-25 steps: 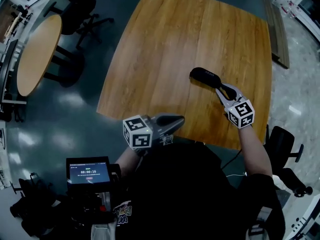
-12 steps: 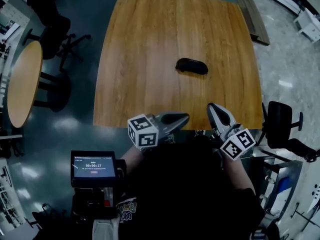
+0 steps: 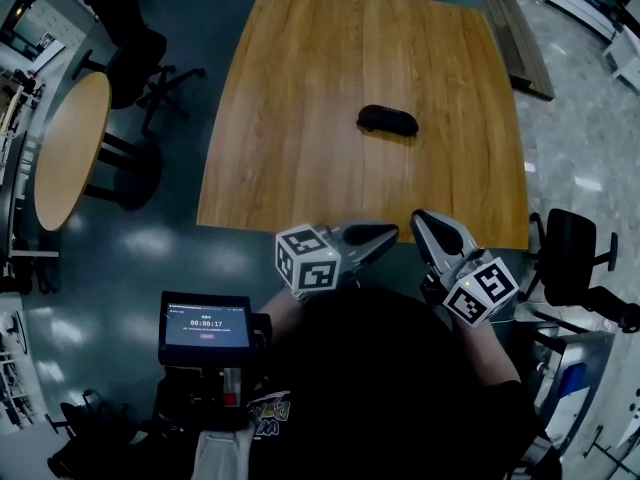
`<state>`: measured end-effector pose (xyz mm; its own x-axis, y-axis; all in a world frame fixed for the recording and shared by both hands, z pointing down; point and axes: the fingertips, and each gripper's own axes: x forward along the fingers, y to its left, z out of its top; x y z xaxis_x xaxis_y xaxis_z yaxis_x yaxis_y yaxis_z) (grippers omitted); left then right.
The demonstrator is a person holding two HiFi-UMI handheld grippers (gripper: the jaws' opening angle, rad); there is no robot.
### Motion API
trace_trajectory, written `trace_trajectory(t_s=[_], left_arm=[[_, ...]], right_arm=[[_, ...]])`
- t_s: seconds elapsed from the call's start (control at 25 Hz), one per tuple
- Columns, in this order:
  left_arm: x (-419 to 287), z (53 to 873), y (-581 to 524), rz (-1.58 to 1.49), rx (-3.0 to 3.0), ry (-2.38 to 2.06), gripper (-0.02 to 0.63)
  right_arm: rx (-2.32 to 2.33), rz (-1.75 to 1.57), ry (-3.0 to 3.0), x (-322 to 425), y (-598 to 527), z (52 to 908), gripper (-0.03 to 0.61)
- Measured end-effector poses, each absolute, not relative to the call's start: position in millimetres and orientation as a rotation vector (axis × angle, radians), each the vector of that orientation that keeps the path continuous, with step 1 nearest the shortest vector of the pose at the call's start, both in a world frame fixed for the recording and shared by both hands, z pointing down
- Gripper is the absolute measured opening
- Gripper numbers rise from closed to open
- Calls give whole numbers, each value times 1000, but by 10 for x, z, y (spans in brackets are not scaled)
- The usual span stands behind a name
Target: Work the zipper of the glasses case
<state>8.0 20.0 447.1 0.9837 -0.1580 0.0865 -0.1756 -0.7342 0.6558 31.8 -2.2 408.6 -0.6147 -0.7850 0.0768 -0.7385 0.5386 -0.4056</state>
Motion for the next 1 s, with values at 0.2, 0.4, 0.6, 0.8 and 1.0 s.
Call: trace_trajectory(t_s=[0.2,0.4,0.6,0.8,1.0], left_arm=[[414,4467,771,25,2410,-245,-2],[593,4603,1380,55,2409,-285,-2],[603,4626,1729,44,2409,-337,-2],[544,4635,1908,9,2375,-390,-2],[563,4539,1853,-9,2396,-406,-2]], right_arm=[[-1362,-631,2608,663,579,4159,5],[-1306,-685,2637,789,1096,4324,5],[-1240,-688,2675,763,1414,4343,5],[-1210,-695,2690,755,1614,4322,5],[-1225,-667,2667,846,1604,4233,5]])
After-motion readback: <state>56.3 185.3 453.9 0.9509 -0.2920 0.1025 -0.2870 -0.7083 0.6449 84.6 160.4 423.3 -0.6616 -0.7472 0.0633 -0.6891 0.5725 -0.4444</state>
